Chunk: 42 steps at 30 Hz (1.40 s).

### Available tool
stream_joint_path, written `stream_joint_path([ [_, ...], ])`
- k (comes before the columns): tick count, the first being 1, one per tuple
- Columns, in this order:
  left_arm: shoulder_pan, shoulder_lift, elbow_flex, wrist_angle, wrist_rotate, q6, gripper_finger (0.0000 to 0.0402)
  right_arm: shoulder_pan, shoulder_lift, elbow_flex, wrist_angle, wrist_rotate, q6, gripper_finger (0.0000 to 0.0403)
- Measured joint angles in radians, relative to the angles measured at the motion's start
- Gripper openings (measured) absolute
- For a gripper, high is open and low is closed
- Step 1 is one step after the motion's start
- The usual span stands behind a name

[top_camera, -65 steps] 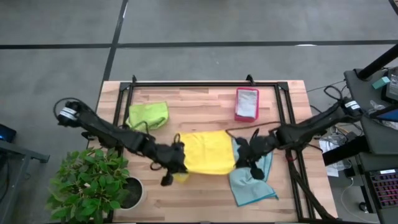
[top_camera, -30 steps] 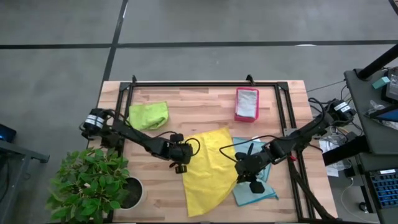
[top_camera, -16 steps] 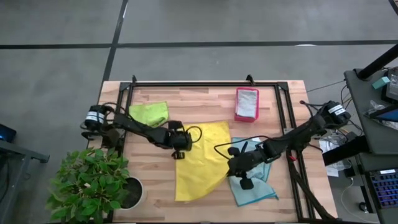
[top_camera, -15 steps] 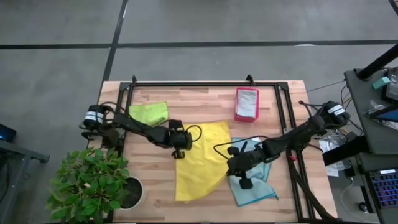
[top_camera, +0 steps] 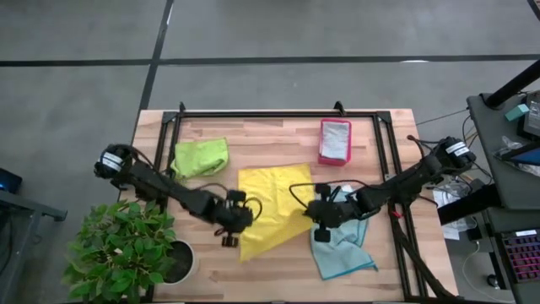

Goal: Fold microfiber towels
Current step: Fold the yellow microfiber towel

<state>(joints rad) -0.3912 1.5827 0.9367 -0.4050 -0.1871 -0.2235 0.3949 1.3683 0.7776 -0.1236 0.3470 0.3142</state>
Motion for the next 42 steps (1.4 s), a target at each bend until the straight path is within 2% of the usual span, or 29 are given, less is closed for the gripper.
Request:
stream_joint_path([
  [4,-0.087,0.003,0.000,0.022,0.027,-0.124,0.0092,-0.020,0.004,0.000,-0.028,0.021,0.036,0.0009],
  [7,-0.128,-0.002,0.000,0.020,0.029,-0.222,0.0121,-0.019,0.016,0.000,-0.019,0.020,0.026,0.0009],
  [11,-0.137,0.000,-0.003,0.021,0.028,-0.350,0.0172,-0.018,0.022,0.000,-0.020,0.018,0.016,0.0009],
  [15,-0.137,0.000,-0.011,0.013,-0.028,-0.376,0.0221,-0.001,0.022,0.000,-0.020,0.012,0.003,0.0009],
  [17,-0.131,0.000,-0.011,-0.029,-0.073,-0.413,0.0238,0.006,0.022,0.000,-0.020,0.011,0.002,0.0009],
  [19,-0.116,0.000,-0.012,-0.093,-0.076,-0.481,0.0244,0.013,0.022,0.000,-0.020,0.012,0.001,0.0009],
  [22,-0.106,0.000,-0.030,-0.136,-0.056,-0.584,0.0241,0.025,0.022,0.000,-0.020,0.012,0.001,0.0009],
  [28,-0.108,0.003,-0.091,0.031,0.054,-0.644,0.0219,0.026,0.022,0.000,-0.020,0.012,0.000,0.0009],
  [32,-0.108,0.015,-0.127,0.109,0.063,-0.680,0.0210,0.027,0.022,0.000,-0.020,0.012,0.000,0.0009],
  [37,-0.108,0.033,-0.141,0.120,0.068,-0.693,0.0194,0.029,0.023,0.000,-0.021,0.012,-0.002,0.0009],
  [42,-0.107,0.033,-0.143,0.124,0.070,-0.685,0.0147,0.031,0.023,0.000,-0.021,0.012,-0.002,0.0009],
])
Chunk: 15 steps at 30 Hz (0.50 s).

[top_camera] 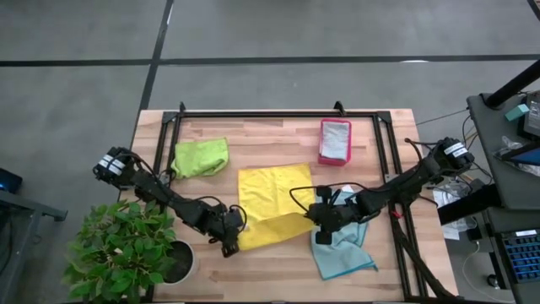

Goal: Fold microfiber towels
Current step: Fold the yellow microfiber towel

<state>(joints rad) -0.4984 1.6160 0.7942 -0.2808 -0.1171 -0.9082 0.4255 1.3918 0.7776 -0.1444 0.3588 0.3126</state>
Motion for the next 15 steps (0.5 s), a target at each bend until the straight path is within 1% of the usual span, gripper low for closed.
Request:
stream_joint_path([
  [3,0.000,0.000,-0.005,0.003,-0.002,0.002,0.0106,0.000,0.000,0.000,0.000,0.000,0.000,0.0009],
  [8,0.000,0.001,-0.011,0.010,-0.005,0.020,0.0023,0.002,0.000,0.000,0.000,0.000,0.000,0.0009],
  [9,0.000,0.002,-0.010,0.011,-0.004,0.027,0.0012,0.002,0.000,0.000,0.000,0.000,0.000,0.0009],
  [11,-0.001,0.002,-0.003,0.013,-0.005,0.049,0.0006,0.002,0.000,0.000,0.000,0.000,0.000,0.0009],
  [15,-0.003,-0.016,0.032,0.023,-0.020,0.180,0.0001,0.002,0.000,0.000,0.000,0.000,-0.002,0.0009],
])
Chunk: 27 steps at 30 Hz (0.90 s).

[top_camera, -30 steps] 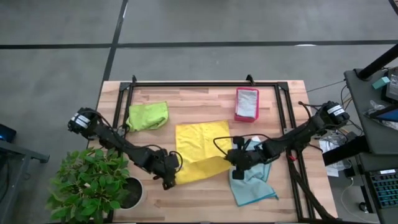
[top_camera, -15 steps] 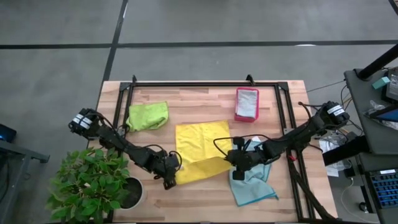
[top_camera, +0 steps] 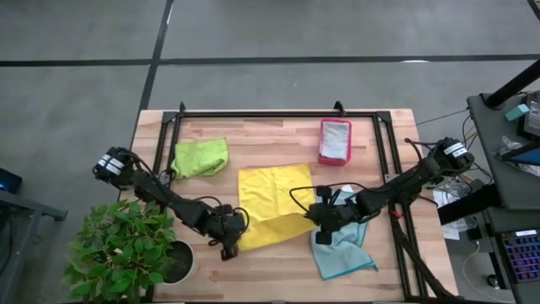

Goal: Fold microfiber towels
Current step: Fold the yellow microfiber towel

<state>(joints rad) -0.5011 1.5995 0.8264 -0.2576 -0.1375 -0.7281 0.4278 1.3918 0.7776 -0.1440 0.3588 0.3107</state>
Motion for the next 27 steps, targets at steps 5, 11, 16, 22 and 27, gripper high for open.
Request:
stream_joint_path([
  [5,0.002,-0.010,0.002,0.093,0.031,0.129,0.0001,0.002,0.000,0.000,0.000,0.000,0.001,0.0009],
  [11,0.004,-0.003,-0.026,0.081,0.024,0.033,0.0001,0.007,0.000,0.000,0.000,0.000,-0.008,0.0009],
  [16,0.003,-0.004,-0.035,0.084,0.028,0.000,0.0030,0.009,0.000,0.000,0.002,0.000,-0.015,0.0009],
  [22,0.004,-0.015,-0.035,0.083,0.021,-0.052,0.0115,0.009,0.000,0.000,0.003,0.000,-0.018,0.0009],
  [27,0.000,-0.002,-0.042,0.085,0.006,-0.105,0.0185,0.009,0.000,0.000,0.003,0.000,-0.020,0.0009],
])
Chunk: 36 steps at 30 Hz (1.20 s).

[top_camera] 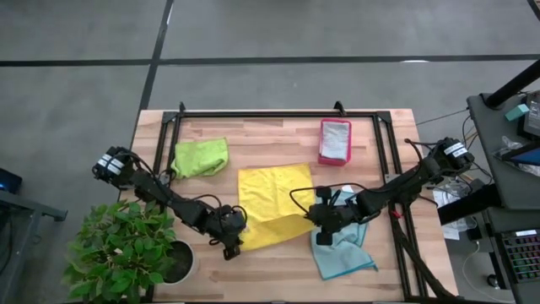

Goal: Fold microfiber towels
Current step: Fold the yellow microfiber towel

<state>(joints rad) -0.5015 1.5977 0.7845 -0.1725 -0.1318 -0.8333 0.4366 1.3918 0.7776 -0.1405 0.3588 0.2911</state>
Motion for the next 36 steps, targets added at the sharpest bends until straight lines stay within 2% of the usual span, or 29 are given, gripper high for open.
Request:
stream_joint_path([
  [5,-0.006,0.049,0.004,0.009,0.004,-0.020,0.0219,0.000,0.000,0.000,-0.003,0.000,-0.003,0.0009],
  [12,-0.016,0.091,0.004,0.011,0.021,-0.025,0.0215,0.000,0.000,-0.001,-0.003,0.000,-0.003,0.0009],
  [17,-0.019,0.120,0.003,0.005,0.020,-0.023,0.0167,0.000,0.000,-0.002,-0.003,0.000,-0.003,0.0009],
  [24,-0.019,0.124,0.003,-0.006,0.023,-0.013,0.0067,0.000,0.000,-0.003,-0.004,0.000,-0.005,0.0009],
  [28,-0.019,0.089,0.025,-0.082,0.028,0.010,0.0012,0.000,-0.006,-0.003,-0.016,0.000,-0.018,0.0009],
  [36,-0.019,-0.061,0.041,-0.202,-0.012,0.096,0.0005,0.009,-0.078,-0.004,-0.073,0.000,-0.013,0.0009],
])
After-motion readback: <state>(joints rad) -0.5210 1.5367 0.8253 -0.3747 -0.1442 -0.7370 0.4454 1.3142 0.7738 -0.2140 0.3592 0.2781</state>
